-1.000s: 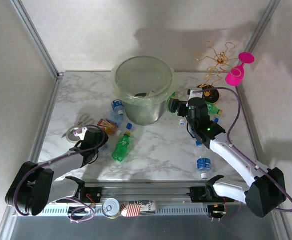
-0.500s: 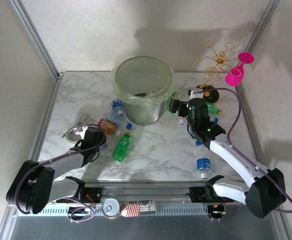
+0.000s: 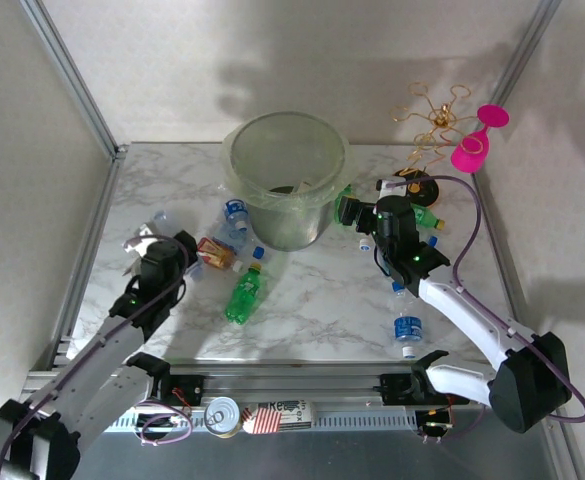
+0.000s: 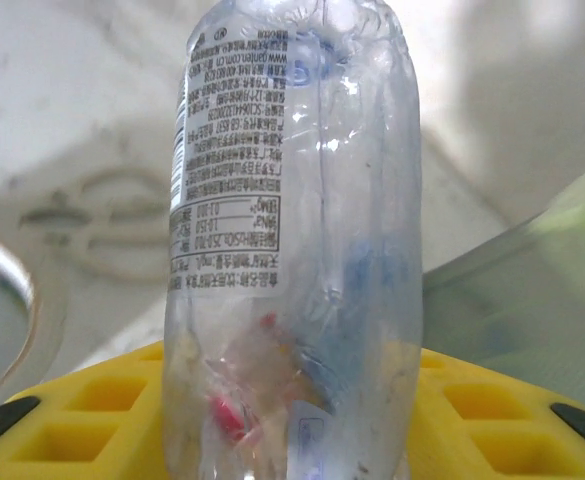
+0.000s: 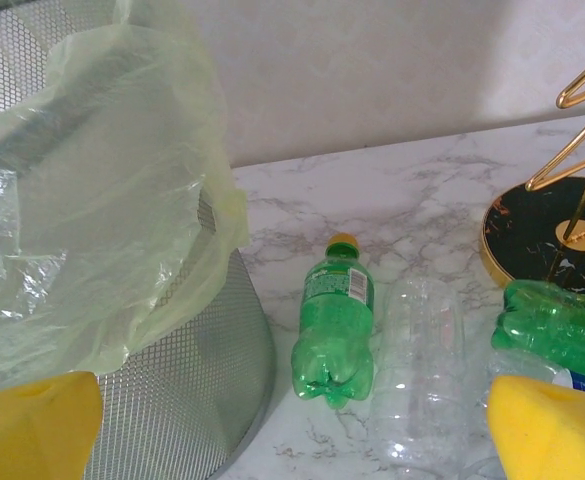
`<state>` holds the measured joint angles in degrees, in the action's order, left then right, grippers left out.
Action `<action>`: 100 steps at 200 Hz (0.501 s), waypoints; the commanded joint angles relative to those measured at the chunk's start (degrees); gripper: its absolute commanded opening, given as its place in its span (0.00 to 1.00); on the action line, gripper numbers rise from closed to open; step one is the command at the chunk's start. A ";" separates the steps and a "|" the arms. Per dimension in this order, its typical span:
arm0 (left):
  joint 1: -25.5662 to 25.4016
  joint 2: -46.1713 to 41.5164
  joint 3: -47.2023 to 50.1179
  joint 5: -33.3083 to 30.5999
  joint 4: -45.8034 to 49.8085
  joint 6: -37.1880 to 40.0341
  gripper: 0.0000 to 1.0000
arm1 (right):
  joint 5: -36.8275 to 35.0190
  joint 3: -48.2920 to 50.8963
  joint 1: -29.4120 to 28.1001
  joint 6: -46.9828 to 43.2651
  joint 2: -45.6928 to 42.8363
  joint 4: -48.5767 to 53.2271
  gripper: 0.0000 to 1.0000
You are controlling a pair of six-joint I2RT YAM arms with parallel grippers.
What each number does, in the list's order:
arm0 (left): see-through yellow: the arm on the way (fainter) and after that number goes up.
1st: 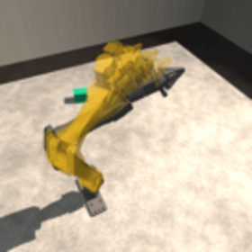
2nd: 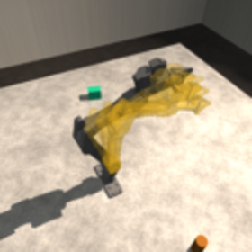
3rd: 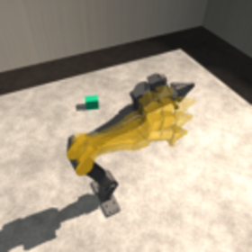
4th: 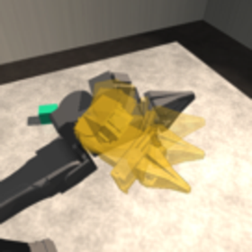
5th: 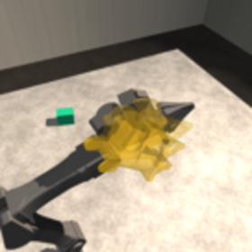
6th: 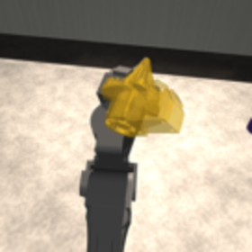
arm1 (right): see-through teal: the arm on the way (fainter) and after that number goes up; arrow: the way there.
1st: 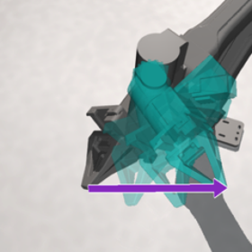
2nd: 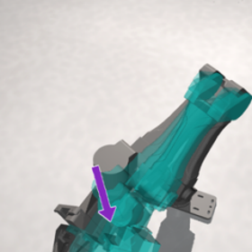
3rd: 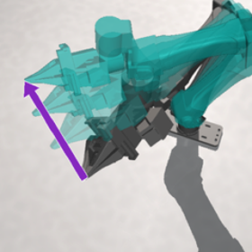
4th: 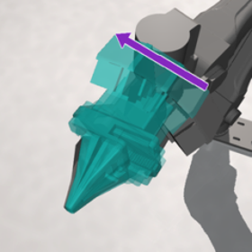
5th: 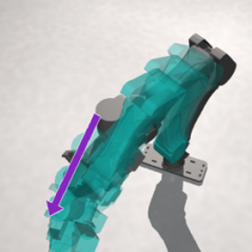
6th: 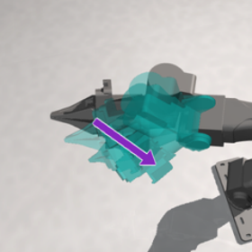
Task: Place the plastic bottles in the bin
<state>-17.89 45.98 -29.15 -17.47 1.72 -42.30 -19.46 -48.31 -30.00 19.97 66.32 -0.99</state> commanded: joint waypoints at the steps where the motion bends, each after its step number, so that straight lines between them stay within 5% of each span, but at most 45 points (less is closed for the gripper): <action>1: 0.45 -1.35 -7.34 -2.67 1.96 5.40 0.44 | 0.17 0.84 0.49 -0.10 0.32 -1.64 0.99; 100: -0.60 18.74 -37.29 25.25 -12.10 12.15 0.44 | 1.18 5.33 0.99 2.60 -2.83 -0.57 0.99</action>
<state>-17.91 59.90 -60.12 -2.02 -5.85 -33.01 -18.79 -44.23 -29.47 21.10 65.60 -1.67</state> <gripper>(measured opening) 0.438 0.987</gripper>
